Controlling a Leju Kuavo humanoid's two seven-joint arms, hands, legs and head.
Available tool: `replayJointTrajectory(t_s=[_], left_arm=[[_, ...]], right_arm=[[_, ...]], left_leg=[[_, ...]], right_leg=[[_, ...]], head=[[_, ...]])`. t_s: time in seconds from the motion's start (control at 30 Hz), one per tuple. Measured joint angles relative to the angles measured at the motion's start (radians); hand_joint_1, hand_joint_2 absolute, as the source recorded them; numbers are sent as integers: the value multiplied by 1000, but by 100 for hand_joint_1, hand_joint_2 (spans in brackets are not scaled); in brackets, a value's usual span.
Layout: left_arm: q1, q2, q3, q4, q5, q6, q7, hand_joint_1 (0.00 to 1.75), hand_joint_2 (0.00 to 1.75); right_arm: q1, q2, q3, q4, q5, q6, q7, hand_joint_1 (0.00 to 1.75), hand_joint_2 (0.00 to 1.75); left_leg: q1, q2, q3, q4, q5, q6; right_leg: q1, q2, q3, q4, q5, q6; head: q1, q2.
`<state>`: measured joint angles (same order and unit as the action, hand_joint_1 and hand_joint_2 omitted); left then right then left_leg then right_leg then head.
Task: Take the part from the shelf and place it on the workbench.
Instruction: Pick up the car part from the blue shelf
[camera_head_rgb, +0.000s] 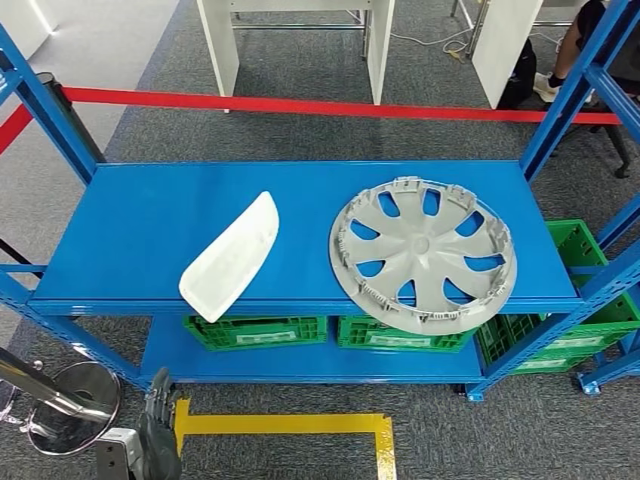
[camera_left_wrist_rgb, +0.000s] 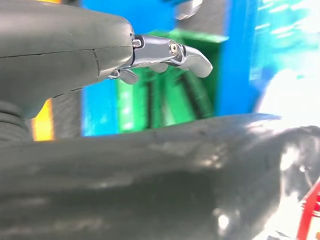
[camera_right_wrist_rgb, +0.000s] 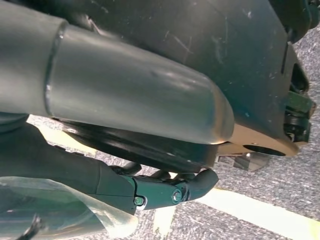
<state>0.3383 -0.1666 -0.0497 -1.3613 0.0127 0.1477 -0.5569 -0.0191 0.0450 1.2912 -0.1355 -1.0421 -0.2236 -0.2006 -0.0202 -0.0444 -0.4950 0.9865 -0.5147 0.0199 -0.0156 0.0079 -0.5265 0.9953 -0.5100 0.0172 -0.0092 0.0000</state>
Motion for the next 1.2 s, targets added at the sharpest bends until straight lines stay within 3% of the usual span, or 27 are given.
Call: replayJointTrajectory(t_s=[0.37, 0.5, 0.9, 1.2], left_arm=[[75, 44, 10, -306, -207, 143, -18, 0, 0], [88, 83, -6, -396, -290, 212, 4, 0, 175], [74, 234, -47, -527, -597, 395, 179, 0, 175], [-17, 276, -25, -402, -723, 429, 249, 0, 175]], right_arm=[[-6, 12, 57, 50, -39, -90, 46, 0, 0], [-6, 13, 71, 64, -52, -124, 72, 0, 0], [-14, 13, 116, 99, -80, -155, 153, 0, 0], [-21, 10, 155, 115, -71, -138, 183, 0, 0]], left_leg=[[0, 0, 0, 0, 0, 0], [0, 0, 0, 0, 0, 0], [0, 0, 0, 0, 0, 0], [0, 1, 1, 0, 0, 0]], right_leg=[[0, 0, 0, 0, 0, 0], [0, 0, 0, 0, 0, 0], [0, 0, 0, 0, 0, 0], [0, 1, 1, 0, 0, 1]], head=[[0, 0], [0, 0], [0, 0], [0, 0]])
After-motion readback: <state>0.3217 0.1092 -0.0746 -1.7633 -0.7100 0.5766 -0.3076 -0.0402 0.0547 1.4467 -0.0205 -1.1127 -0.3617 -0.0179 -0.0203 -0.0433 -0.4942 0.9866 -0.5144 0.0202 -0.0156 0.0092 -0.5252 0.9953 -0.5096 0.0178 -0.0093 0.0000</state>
